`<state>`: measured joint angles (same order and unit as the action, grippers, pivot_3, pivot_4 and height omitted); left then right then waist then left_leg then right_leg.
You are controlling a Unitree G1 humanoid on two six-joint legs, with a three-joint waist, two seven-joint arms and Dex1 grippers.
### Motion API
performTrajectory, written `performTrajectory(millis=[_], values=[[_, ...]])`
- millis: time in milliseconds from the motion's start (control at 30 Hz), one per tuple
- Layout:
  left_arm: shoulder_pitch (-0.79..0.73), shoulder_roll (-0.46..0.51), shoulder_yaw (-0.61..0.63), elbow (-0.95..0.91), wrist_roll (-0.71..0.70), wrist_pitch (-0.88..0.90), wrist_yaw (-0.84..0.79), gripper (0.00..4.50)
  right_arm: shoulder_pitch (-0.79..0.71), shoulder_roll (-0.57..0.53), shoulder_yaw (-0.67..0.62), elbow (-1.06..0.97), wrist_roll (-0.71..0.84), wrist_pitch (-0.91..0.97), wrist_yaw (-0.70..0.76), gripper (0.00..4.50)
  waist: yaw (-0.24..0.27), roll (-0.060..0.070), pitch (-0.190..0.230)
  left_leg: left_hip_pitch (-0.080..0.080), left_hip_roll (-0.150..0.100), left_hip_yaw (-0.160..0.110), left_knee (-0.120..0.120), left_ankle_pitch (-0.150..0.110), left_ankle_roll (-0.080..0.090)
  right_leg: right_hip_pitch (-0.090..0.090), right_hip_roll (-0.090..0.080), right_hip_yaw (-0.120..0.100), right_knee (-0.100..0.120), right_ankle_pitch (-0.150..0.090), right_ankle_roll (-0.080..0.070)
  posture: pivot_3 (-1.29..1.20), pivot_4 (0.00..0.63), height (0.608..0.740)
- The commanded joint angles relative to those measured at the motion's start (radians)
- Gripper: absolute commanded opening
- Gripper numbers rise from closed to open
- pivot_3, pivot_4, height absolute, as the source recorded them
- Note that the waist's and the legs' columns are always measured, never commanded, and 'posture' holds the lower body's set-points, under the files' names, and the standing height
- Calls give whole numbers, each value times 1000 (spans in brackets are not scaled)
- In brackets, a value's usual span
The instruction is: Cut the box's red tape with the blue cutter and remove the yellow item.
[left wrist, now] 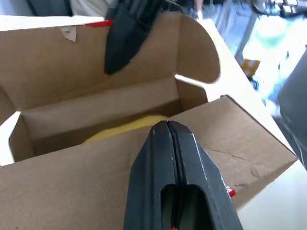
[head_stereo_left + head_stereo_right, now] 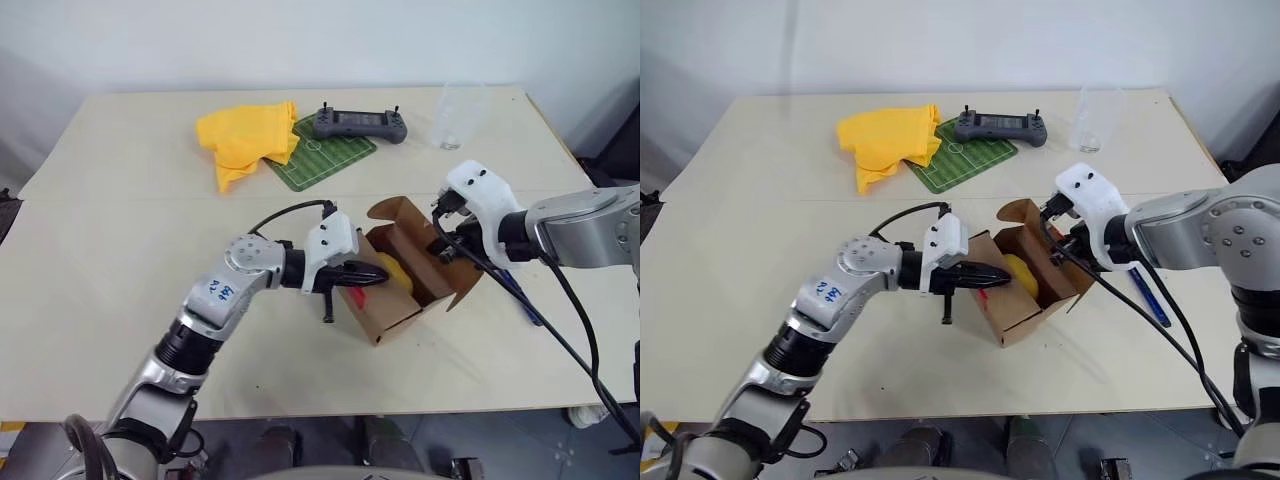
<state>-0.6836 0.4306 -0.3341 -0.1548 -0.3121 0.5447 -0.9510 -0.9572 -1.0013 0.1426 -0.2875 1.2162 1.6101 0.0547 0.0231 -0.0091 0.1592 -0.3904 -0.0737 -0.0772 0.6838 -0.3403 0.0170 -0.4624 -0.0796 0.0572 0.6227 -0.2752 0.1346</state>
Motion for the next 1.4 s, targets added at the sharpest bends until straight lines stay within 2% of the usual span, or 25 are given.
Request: performTrajectory(millis=[33, 167, 367, 667, 767, 900, 1100, 1200, 1300, 1400], values=[[29, 73, -15, -22, 5, 84, -40, 0, -7, -46, -40, -6, -30, 4, 35, 24, 1, 1, 0, 0, 0, 0, 0, 0, 0, 0, 0, 0, 0, 0, 0, 0, 150, 740], [57, 131, -9, -40, 9, 116, -58, 0, -19, -78, -35, -2, -45, 4, 80, 24, 4, 1, 0, 1, 0, 0, 0, 0, 0, 2, 0, 0, -1, 0, 0, 0, 150, 740], [86, 158, 15, -75, -3, 162, -40, 0, -1, -113, -30, -24, -10, 4, 127, 24, 6, 1, -1, 2, -1, 0, 1, 0, 1, 3, -1, 0, -1, 0, 0, 0, 150, 740], [175, 250, 73, -165, -39, 248, -42, 0, 88, -109, -71, -51, 23, 4, 101, 24, 6, 0, -1, 3, -1, 0, 1, 1, 1, 3, -1, 0, -1, 0, 0, 0, 150, 740], [185, 248, 82, -162, -32, 246, -22, 0, 120, -86, -86, -62, 7, 4, 86, 24, 6, 0, 0, 1, -1, -1, 1, 1, 1, 2, -1, 0, 0, 0, 0, 0, 150, 740], [171, 181, 95, -128, -20, 213, 44, 0, 159, -8, -112, -60, -49, 4, 49, 24, 3, 0, 0, 0, -1, 0, 0, 1, 1, 1, -1, 0, 0, 0, 0, 0, 150, 740], [183, 149, 114, -124, -36, 209, 59, 0, 191, 23, -133, -72, -91, 4, 38, 24, 2, 0, 0, 0, -1, 0, 0, 1, 1, 0, 0, 0, 0, 0, 0, 0, 150, 740], [204, 144, 126, -118, -56, 237, 55, 0, 196, 71, -184, -96, -101, 4, 38, 651, 0, 0, 0, 0, -1, 1, 0, 1, 1, 0, 0, 0, 0, 0, 0, 0, 150, 740], [223, 158, 105, -92, -8, 188, 65, 536, 204, 103, -244, -125, -110, -7, 56, 1572, 0, 0, 0, 1, 0, 1, 0, 1, 1, 0, 0, 1, 1, 0, 0, 0, 150, 740], [230, 138, 143, -74, -19, 163, 85, 1371, 256, 55, -304, -158, -172, -115, 124, 2560, 4, 0, 0, 0, 0, 1, 0, 1, 1, 0, 0, 0, 1, 0, 0, 0, 150, 740]])
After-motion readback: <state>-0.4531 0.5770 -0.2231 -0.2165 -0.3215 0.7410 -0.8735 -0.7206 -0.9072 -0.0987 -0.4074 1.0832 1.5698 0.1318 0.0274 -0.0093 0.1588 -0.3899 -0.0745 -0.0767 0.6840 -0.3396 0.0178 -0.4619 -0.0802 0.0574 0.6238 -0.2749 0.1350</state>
